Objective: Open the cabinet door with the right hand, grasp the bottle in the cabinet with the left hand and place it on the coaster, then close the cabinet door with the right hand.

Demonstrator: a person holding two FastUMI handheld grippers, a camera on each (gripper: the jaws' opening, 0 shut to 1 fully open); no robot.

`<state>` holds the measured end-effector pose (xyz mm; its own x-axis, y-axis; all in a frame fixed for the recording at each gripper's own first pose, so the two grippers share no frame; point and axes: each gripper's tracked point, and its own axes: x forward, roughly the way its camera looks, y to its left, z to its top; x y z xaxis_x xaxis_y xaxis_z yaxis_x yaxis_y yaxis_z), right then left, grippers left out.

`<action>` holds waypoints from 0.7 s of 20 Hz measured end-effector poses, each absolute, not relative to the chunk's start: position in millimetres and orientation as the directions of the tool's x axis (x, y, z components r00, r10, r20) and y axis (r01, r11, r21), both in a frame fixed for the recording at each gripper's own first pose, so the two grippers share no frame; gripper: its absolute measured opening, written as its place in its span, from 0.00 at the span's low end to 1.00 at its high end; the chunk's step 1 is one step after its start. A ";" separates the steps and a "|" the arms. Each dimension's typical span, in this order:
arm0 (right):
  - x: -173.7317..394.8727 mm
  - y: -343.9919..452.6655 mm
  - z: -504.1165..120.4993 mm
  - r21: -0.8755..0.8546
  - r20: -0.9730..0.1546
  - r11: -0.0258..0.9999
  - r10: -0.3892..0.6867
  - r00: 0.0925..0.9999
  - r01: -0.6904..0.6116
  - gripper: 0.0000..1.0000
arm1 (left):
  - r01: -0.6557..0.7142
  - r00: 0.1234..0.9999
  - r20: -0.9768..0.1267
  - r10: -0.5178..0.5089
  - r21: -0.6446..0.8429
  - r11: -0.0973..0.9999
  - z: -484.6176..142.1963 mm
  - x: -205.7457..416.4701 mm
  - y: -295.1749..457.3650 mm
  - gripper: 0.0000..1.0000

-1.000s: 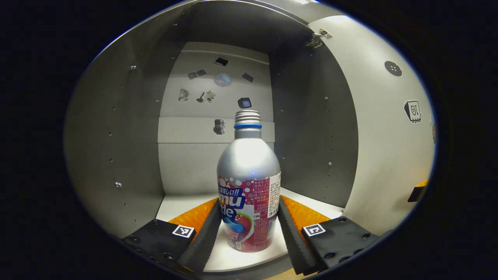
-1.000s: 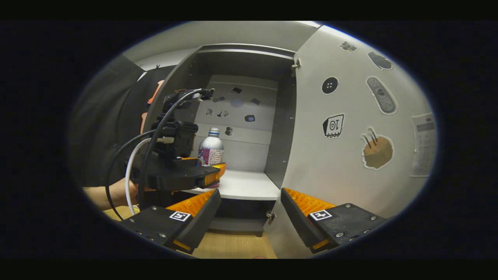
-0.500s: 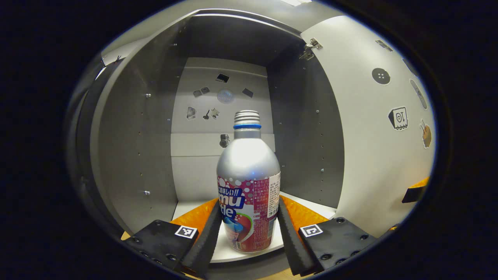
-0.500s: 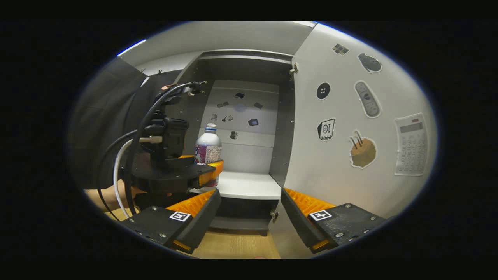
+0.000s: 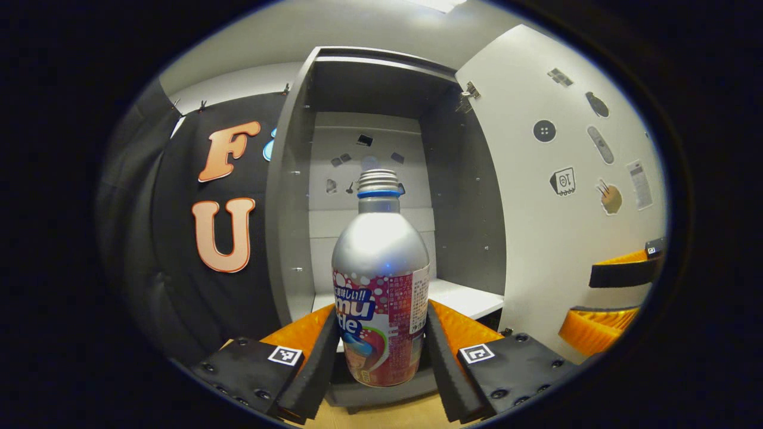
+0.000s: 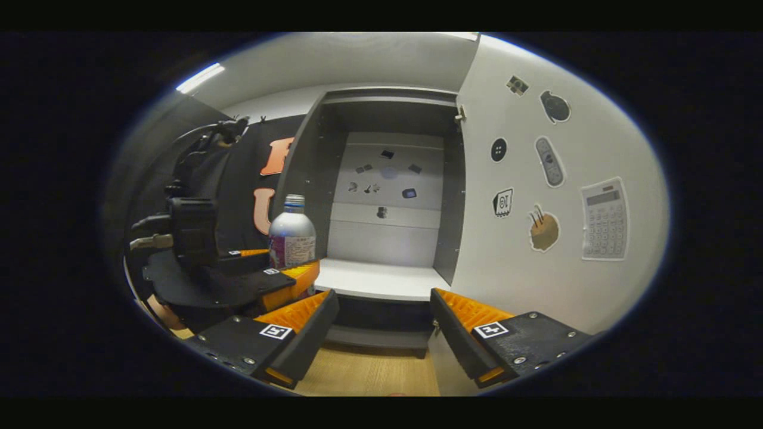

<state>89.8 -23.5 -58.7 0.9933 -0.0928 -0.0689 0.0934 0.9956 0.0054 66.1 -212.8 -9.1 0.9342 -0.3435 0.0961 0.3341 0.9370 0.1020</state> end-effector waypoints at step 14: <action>30.1 92.7 -86.1 -0.058 -0.176 0.985 -0.170 0.969 0.163 0.95 | 0.434 0.897 0.046 -0.441 0.113 0.894 -110.4 -32.7 -127.6 0.81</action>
<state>30.1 92.7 -86.1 0.9694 -0.1704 -0.1764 0.1625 0.9850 -0.0584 -32.7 -127.6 -110.4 0.8965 -0.4407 0.0455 0.4337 0.8940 0.1131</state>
